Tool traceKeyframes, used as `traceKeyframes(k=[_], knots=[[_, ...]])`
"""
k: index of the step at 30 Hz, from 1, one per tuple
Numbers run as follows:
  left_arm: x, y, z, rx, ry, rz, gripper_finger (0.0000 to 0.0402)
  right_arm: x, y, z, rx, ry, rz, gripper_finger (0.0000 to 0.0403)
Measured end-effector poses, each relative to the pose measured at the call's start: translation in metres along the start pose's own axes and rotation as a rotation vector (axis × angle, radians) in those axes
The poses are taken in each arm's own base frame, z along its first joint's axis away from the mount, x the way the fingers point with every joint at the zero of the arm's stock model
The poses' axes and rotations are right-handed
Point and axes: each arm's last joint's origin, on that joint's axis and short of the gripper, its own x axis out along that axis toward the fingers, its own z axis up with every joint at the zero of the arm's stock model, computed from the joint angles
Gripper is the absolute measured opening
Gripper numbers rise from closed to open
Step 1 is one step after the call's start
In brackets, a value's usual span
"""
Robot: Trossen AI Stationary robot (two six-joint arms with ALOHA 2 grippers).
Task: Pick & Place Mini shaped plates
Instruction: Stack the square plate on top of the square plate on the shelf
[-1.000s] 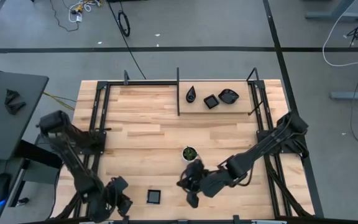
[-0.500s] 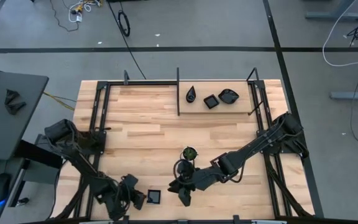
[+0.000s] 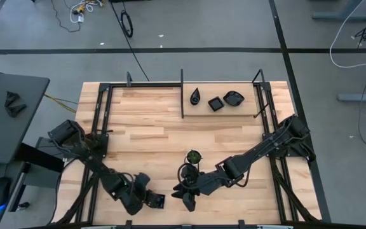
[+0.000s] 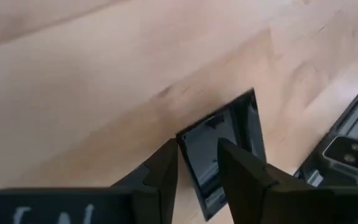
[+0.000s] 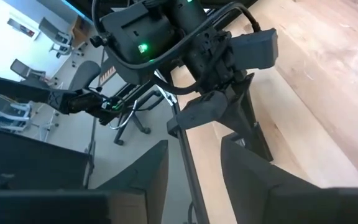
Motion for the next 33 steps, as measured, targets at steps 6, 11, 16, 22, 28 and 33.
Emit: traceKeyframes(k=[6, 11, 16, 22, 28, 33], knots=[[0.005, 0.002, 0.001, 0.003, 0.003, 0.02, 0.0079, 0.0, 0.0, 0.0, -0.013, -0.001, -0.003, 0.0135], [0.006, 0.003, 0.001, 0.029, 0.006, 0.026, 0.0041, 0.0, 0.0, 0.0, -0.042, 0.0, -0.004, 0.0129], [0.001, -0.001, 0.002, 0.045, -0.004, 0.001, 0.0007, -0.002, -0.001, 0.0, -0.057, 0.012, -0.014, 0.0124], [-0.021, -0.017, 0.013, 0.065, -0.044, -0.093, 0.001, -0.021, 0.004, 0.011, -0.062, 0.01, -0.015, 0.0118], [-0.038, -0.034, 0.038, 0.118, -0.091, -0.169, 0.0007, -0.025, 0.001, 0.01, -0.083, 0.045, -0.06, 0.0124], [-0.038, -0.044, 0.055, 0.155, -0.104, -0.218, 0.0008, -0.013, -0.008, 0.005, -0.125, 0.048, -0.102, 0.0147]])
